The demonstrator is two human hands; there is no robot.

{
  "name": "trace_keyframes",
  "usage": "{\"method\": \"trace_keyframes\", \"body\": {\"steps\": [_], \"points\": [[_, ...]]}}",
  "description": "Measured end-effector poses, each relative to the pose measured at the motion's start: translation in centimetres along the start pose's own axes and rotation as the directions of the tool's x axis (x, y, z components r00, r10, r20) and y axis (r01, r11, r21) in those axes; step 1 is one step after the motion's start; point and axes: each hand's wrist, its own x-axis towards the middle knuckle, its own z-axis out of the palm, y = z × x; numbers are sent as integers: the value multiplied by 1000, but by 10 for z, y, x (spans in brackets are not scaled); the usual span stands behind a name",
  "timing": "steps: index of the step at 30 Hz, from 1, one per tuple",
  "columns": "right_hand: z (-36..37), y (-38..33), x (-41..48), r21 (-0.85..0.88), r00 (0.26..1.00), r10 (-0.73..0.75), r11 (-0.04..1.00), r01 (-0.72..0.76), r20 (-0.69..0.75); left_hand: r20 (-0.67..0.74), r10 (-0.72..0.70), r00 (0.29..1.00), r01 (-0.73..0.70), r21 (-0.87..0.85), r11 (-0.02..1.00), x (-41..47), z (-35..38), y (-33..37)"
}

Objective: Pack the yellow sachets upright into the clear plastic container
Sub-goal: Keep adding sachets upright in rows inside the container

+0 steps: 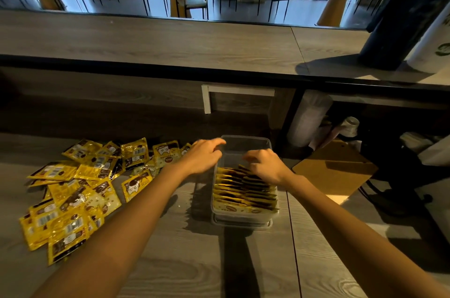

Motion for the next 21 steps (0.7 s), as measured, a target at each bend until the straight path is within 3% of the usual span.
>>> {"method": "trace_keyframes", "body": {"steps": [5, 8, 12, 15, 21], "points": [[32, -62, 8, -34, 963, -201, 980, 198, -180, -348, -169, 922, 139, -108, 984, -24, -25, -45], [71, -94, 17, -52, 960, -270, 962, 267, -75, -418, -324, 849, 299, -126, 946, -45, -21, -92], [120, -110, 35, -135, 967, -164, 972, 192, 196, -280, -439, 854, 439, -69, 896, -67, 5, -149], [142, -107, 50, -338, 937, -94, 917, 213, 335, -131, -431, 893, 445, 111, 888, -76, 27, -167], [150, -103, 72, -530, 945, 52, 837, 135, 322, 48, -407, 912, 382, 262, 886, -75, 50, -177]]}}
